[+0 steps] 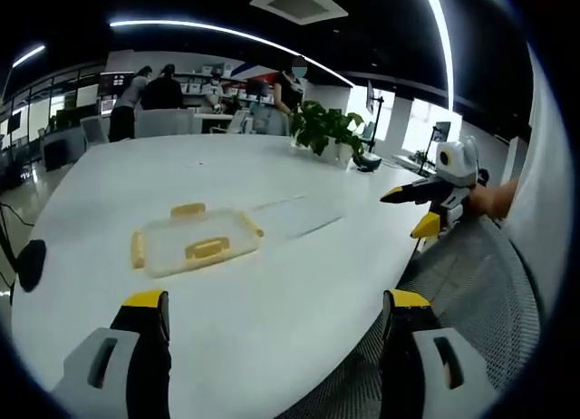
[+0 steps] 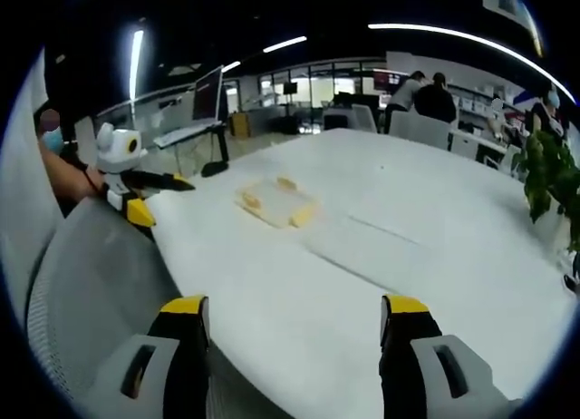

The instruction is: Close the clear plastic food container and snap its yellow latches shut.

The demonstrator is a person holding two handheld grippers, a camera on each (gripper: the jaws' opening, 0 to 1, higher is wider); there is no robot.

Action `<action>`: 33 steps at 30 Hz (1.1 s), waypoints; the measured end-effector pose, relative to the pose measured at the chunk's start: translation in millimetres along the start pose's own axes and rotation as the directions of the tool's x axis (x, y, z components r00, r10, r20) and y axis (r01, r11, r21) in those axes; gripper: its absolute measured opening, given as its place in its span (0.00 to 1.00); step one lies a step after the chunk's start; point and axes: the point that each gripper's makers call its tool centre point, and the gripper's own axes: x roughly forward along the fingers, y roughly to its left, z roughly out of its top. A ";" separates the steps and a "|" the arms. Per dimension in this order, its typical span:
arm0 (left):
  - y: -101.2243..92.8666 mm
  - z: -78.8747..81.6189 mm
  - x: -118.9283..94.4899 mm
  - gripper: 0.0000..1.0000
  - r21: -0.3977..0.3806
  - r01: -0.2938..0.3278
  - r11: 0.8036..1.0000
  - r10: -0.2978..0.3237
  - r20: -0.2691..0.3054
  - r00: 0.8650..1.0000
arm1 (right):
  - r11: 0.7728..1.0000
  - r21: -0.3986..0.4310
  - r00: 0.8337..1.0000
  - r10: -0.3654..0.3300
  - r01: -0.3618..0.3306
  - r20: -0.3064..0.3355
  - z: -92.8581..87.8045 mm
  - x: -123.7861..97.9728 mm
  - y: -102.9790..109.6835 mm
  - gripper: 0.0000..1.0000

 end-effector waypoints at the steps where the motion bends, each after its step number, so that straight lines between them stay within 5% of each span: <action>1: 0.0 -0.1 -0.1 0.98 0.000 0.000 1.000 0.000 0.000 1.000 | 1.000 0.000 1.000 0.000 0.000 0.000 -0.1 0.1 -0.1 0.77; 33: 6.1 3.5 -1.4 0.97 -0.022 -0.017 1.000 0.018 0.007 1.000 | 0.999 -0.054 1.000 -0.002 0.003 0.018 8.6 0.6 -0.9 0.80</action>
